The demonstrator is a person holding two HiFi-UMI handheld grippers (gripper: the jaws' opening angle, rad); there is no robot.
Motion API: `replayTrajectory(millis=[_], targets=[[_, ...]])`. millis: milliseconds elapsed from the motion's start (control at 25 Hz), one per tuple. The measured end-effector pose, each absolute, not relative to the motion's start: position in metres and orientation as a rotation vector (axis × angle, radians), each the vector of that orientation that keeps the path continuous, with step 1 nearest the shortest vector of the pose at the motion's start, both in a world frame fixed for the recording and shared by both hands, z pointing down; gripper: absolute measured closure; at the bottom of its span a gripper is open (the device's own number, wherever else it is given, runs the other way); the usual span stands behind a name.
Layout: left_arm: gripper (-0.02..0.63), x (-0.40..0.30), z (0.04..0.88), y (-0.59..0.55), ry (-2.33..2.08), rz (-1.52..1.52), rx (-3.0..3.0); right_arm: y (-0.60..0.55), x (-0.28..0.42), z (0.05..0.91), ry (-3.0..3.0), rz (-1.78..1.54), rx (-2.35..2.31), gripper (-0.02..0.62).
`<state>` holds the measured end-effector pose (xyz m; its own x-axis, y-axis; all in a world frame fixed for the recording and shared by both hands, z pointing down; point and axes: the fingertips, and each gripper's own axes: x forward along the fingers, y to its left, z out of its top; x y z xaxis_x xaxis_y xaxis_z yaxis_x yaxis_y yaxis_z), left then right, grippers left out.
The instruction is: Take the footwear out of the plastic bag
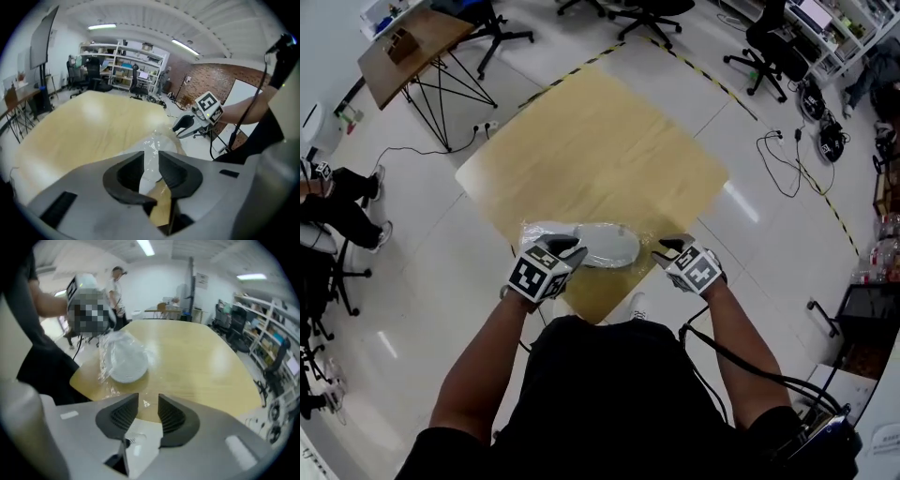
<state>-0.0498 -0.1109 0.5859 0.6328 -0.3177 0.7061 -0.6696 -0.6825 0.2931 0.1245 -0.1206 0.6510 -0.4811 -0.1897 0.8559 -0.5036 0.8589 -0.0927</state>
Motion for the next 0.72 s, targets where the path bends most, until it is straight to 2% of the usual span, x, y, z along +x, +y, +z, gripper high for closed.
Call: replayTrajectory(millis=[160,200,280,320,480,640,720], targets=[[0.490,-0.090,0.593,-0.123,-0.884,1.032,2.339,-0.136,0.121,0.630,-2.193,0.790,0.667,0.535],[0.465,-0.100,0.605,-0.120,-0.869,1.126,2.318,-0.135,0.115,0.631,-2.206,0.891,0.665,0.534],[0.420,-0.115,0.624,-0.110,-0.807,1.299,2.284,-0.133,0.102,0.638,-2.208,1.078,0.645,0.503],[0.419,-0.120,0.630,-0.105,-0.780,1.354,2.277,-0.133,0.097,0.642,-2.205,1.155,0.639,0.491],[0.442,-0.125,0.646,-0.094,-0.713,1.387,2.265,-0.132,0.082,0.649,-2.193,1.378,0.633,0.484],[0.454,-0.121,0.649,-0.096,-0.744,1.356,2.271,-0.132,0.069,0.651,-2.174,1.477,0.592,0.405],[0.467,-0.119,0.649,-0.096,-0.756,1.353,2.278,-0.131,0.065,0.652,-2.168,1.443,0.582,0.432]])
